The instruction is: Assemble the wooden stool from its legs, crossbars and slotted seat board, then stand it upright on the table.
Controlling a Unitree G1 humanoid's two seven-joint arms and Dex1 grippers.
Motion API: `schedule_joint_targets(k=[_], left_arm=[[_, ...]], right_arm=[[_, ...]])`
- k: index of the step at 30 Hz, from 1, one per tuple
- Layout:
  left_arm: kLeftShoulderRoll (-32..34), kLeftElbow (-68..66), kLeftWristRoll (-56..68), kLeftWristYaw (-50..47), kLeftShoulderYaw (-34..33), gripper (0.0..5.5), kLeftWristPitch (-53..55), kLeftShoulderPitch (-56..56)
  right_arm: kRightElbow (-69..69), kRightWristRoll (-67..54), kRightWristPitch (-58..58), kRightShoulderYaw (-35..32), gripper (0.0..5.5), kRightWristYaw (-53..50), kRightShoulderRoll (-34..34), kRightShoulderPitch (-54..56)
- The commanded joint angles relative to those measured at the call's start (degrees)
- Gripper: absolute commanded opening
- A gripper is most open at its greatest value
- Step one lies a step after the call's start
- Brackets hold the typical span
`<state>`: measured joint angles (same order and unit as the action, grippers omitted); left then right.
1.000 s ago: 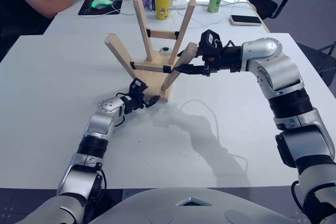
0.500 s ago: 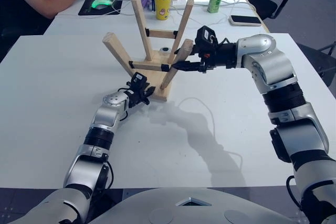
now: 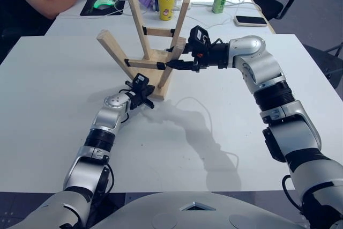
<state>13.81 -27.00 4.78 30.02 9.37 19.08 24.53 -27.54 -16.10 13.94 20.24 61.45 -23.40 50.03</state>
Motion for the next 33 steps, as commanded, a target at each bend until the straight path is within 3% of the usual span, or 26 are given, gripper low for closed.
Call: schedule_joint_targets(k=[1,15,22,26,33], left_arm=[[-1.26,-9.2,-2.53,1.34,3.83,0.0,6.07,-6.97],[-1.6,-11.06,-1.51,1.03,2.76,0.0,3.4,-7.46],[-0.53,11.66,5.89,4.0,-2.66,0.0,-9.69,-13.21],[1.14,23.74,8.28,4.71,-5.58,0.0,-12.01,-16.79],[2.95,26.67,10.52,4.86,-9.06,0.0,-12.14,-20.04]], right_arm=[[-13.19,9.83,5.23,6.1,2.06,-5.01,3.82,-3.53],[-17.43,12.35,1.43,9.72,2.06,-1.89,6.62,-0.56],[-10.33,6.03,5.08,4.45,2.06,1.55,2.76,-1.65],[-3.46,3.05,9.44,2.11,2.06,3.52,0.26,-2.08],[8.61,-0.24,17.31,-1.14,2.06,6.19,-5.66,-2.61]])
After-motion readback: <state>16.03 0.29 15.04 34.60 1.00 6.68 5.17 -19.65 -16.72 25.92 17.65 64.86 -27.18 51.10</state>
